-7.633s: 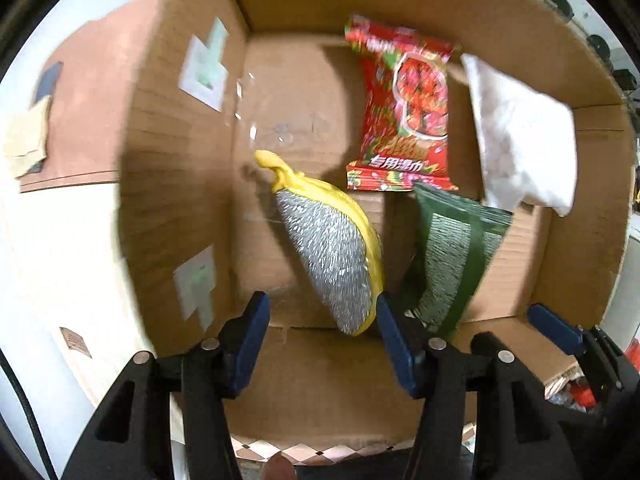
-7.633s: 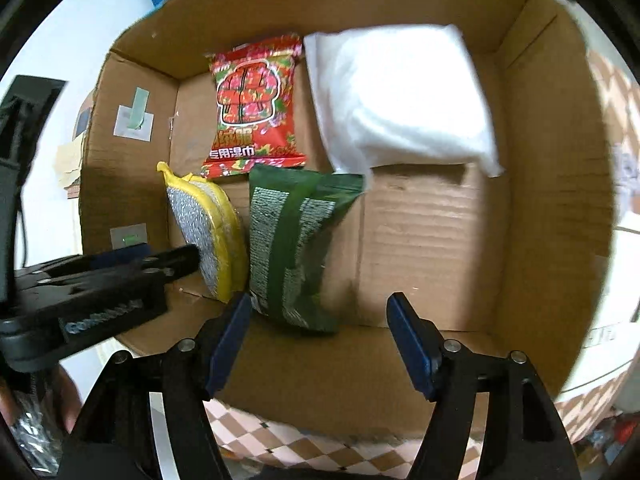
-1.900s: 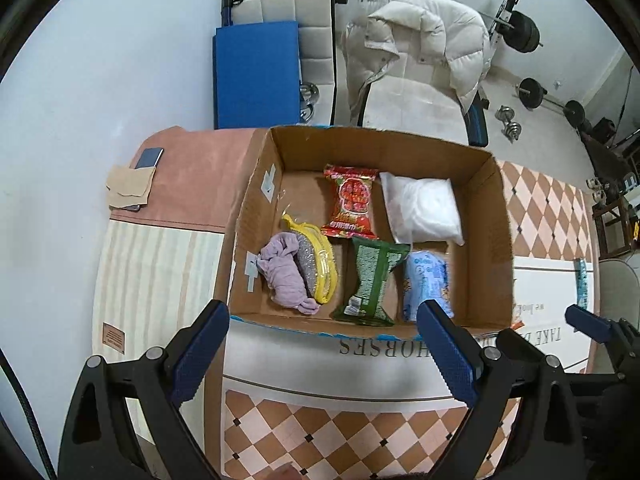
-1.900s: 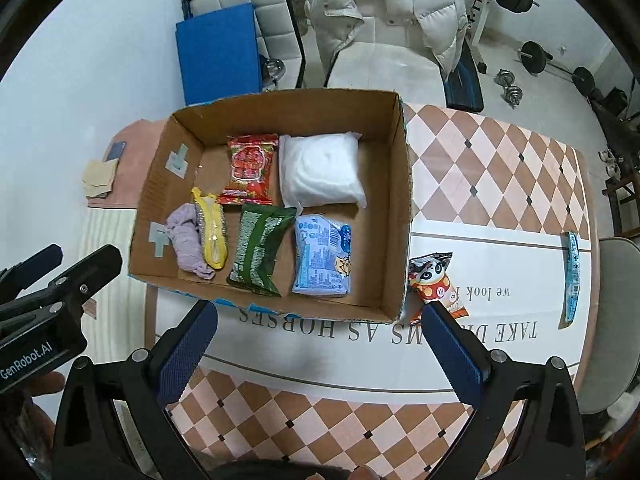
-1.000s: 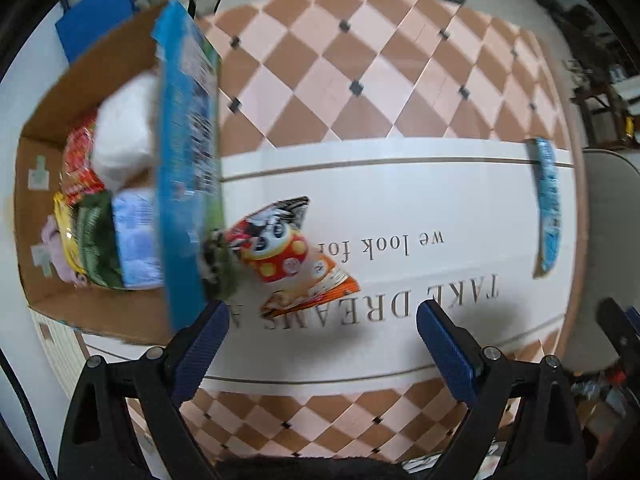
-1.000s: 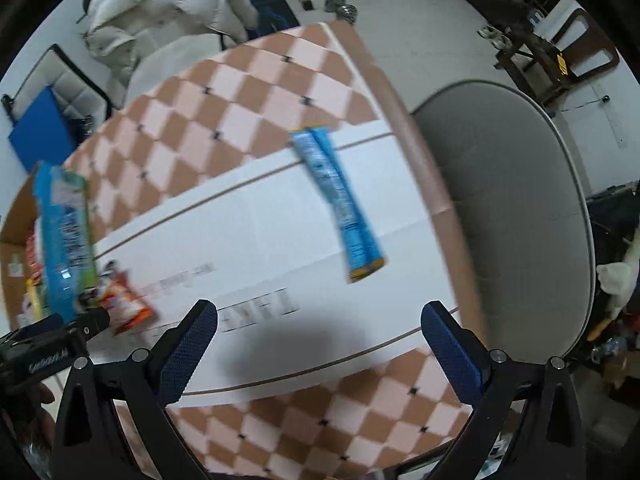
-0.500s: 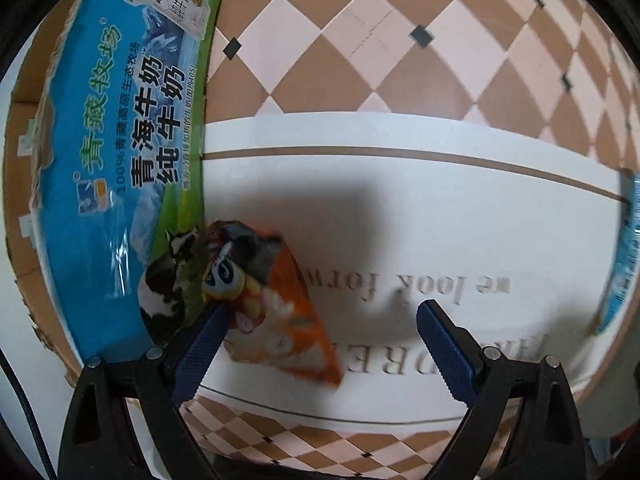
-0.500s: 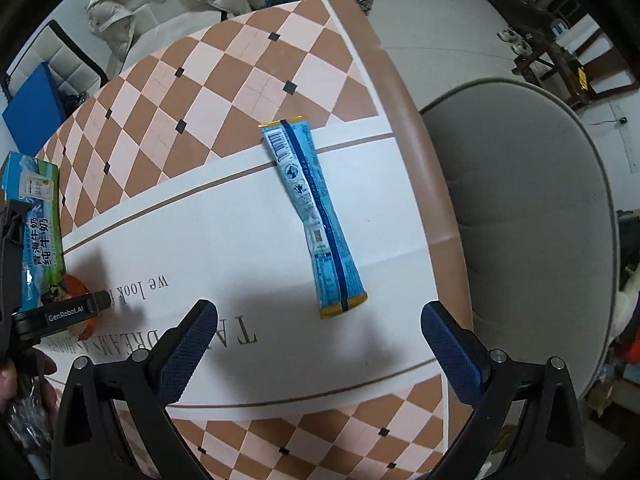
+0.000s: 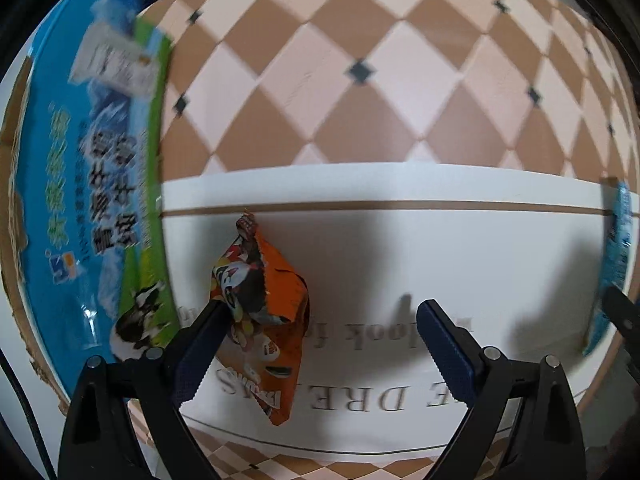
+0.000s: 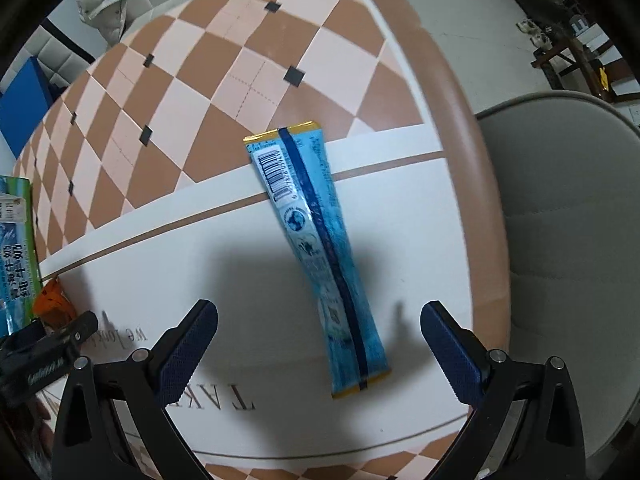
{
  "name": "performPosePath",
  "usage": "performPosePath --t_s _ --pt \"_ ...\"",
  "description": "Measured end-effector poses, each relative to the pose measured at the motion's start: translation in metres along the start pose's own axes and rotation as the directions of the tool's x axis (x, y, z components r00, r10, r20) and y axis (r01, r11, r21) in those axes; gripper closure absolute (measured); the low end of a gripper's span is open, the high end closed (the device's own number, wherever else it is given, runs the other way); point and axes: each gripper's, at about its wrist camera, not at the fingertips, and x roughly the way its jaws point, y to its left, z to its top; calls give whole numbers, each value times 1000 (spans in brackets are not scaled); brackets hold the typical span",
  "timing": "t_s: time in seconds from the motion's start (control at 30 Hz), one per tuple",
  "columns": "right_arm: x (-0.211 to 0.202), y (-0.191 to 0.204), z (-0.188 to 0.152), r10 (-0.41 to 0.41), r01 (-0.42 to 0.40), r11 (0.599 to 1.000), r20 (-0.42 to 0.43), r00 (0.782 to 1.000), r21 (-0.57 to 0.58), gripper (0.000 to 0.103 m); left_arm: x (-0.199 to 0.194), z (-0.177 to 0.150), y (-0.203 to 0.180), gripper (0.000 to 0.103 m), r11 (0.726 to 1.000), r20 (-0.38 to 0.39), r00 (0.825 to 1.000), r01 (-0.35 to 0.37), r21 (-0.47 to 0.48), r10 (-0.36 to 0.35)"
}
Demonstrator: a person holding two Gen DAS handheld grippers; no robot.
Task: Organize soft objects
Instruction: 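Grasp the cartoon snack bag with left tool while right tool grasps the blue stick pack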
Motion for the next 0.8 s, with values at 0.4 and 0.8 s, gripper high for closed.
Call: performPosePath --t_s 0.4,0.8 --pt "17 19 0 -4 2 1000 -71 997 -21 77 -36 -6 -1 7 985 71 995 -82 150 72" --pt "19 29 -42 85 -85 996 -150 985 5 79 42 -3 1 16 984 -168 983 102 149 -76"
